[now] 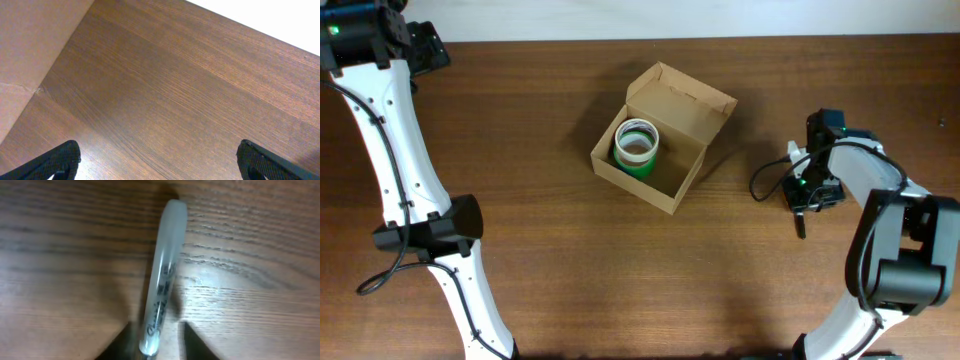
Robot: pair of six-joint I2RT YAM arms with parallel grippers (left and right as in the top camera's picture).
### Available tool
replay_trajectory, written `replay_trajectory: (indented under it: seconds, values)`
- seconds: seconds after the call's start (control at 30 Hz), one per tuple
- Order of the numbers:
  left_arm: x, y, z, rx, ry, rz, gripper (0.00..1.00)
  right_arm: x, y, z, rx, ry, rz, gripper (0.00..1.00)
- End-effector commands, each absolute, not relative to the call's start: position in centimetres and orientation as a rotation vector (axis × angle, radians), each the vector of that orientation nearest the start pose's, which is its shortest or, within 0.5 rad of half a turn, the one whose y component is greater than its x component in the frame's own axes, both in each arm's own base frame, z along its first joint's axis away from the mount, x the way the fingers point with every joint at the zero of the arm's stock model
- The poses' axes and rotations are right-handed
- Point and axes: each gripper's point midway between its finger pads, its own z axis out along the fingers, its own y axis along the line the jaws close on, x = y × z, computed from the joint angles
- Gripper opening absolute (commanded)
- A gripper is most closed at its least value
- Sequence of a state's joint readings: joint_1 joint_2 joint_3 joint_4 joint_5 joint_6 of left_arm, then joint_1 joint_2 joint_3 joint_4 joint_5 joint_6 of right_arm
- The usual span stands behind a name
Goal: Pack container
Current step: 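Move the right gripper to the black marker and grasp it, then carry the black marker into the box and release it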
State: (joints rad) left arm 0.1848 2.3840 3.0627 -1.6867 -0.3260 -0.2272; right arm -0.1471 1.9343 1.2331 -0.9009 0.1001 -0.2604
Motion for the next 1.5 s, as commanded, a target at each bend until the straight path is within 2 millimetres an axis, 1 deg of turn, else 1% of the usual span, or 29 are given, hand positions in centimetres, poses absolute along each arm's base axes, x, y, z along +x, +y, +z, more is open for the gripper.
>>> replay_trajectory:
  seconds: [0.0,0.03,0.2,0.27,0.37,0.43,0.5,0.57,0.63,0.67,0.7,0.8,0.83,0.9,0.93,0.97,1.0,1.03,1.07,1.1,1.17,1.2,1.23,1.33,1.37,1.4,1.47]
  values:
    - [46.8,14.6,30.5,-0.634,2.450,0.409,1.00,32.9,-6.9,-0.2,-0.103,3.184,-0.130,0.14]
    - [46.8,14.6,30.5,-0.634,2.450,0.409,1.00,33.0,-6.9,-0.2,-0.102,3.180,-0.131,0.11]
    - [46.8,14.6,30.5,-0.634,2.450,0.409,1.00,33.4,-6.9,-0.2,-0.101,3.164,-0.135,0.08]
    - [46.8,14.6,30.5,-0.634,2.450,0.409,1.00,33.5,-6.9,-0.2,-0.101,3.161,-0.136,0.04]
    - [46.8,14.6,30.5,-0.634,2.450,0.409,1.00,33.7,-6.9,-0.2,-0.093,3.153,-0.132,0.04]
    - [46.8,14.6,30.5,-0.634,2.450,0.409,1.00,34.2,-6.9,0.2,-0.078,3.141,-0.125,0.04]
    - [46.8,14.6,30.5,-0.634,2.450,0.409,1.00,35.2,-6.6,1.4,-0.032,3.115,-0.091,0.04]
    - [46.8,14.6,30.5,-0.634,2.450,0.409,1.00,37.0,-5.4,3.9,-0.038,3.065,0.025,0.04]
    - [46.8,14.6,30.5,-0.634,2.450,0.409,1.00,39.0,-4.0,7.7,-0.055,3.003,0.125,0.04]
    - [46.8,14.6,30.5,-0.634,2.450,0.409,1.00,39.8,-3.5,9.9,-0.054,2.975,0.151,0.04]
    - [46.8,14.6,30.5,-0.635,2.450,0.409,1.00,40.8,-2.9,12.7,-0.050,2.938,0.172,0.04]
    - [46.8,14.6,30.5,-0.634,2.450,0.409,1.00,42.8,-1.2,20.1,-0.104,2.816,0.173,0.04]
    - [46.8,14.6,30.5,-0.634,2.450,0.409,1.00,43.2,-0.3,22.8,-0.137,2.763,0.166,0.04]
    - [46.8,14.6,30.5,-0.635,2.450,0.409,1.00,43.6,1.7,27.0,-0.206,2.667,0.161,0.04]
    - [46.8,14.6,30.5,-0.634,2.450,0.409,1.00,43.6,3.1,29.1,-0.253,2.616,0.163,0.04]
    - [46.8,14.6,30.5,-0.634,2.450,0.409,1.00,43.5,4.6,30.7,-0.319,2.570,0.162,0.04]
    - [46.8,14.6,30.5,-0.634,2.450,0.409,1.00,43.0,7.3,32.9,-0.474,2.494,0.150,0.04]
    - [46.8,14.6,30.5,-0.634,2.450,0.409,1.00,42.7,8.7,33.6,-0.555,2.456,0.137,0.04]
    - [46.8,14.6,30.5,-0.634,2.450,0.409,1.00,42.3,10.5,34.1,-0.651,2.419,0.121,0.04]
    - [46.8,14.6,30.5,-0.634,2.450,0.409,1.00,41.9,12.0,34.1,-0.739,2.393,0.103,0.04]
    - [46.8,14.6,30.5,-0.634,2.450,0.409,1.00,41.2,14.9,33.2,-0.891,2.370,0.044,0.04]
    - [46.8,14.6,30.5,-0.634,2.450,0.409,1.00,41.0,15.7,32.7,-0.938,2.368,0.029,0.04]
    - [46.8,14.6,30.5,-0.634,2.450,0.409,1.00,40.7,17.5,31.2,-1.032,2.372,0.007,0.04]
    - [46.8,14.6,30.5,-0.634,2.450,0.409,1.00,40.7,20.7,27.2,-1.176,2.409,0.012,0.04]
    - [46.8,14.6,30.5,-0.634,2.450,0.409,1.00,40.8,21.3,26.0,-1.201,2.427,0.011,0.04]
    - [46.8,14.6,30.5,-0.634,2.450,0.409,1.00,41.1,21.9,24.4,-1.228,2.453,0.008,0.04]
    - [46.8,14.6,30.5,-0.634,2.450,0.409,1.00,41.6,22.6,21.9,-1.244,2.501,0.016,0.04]
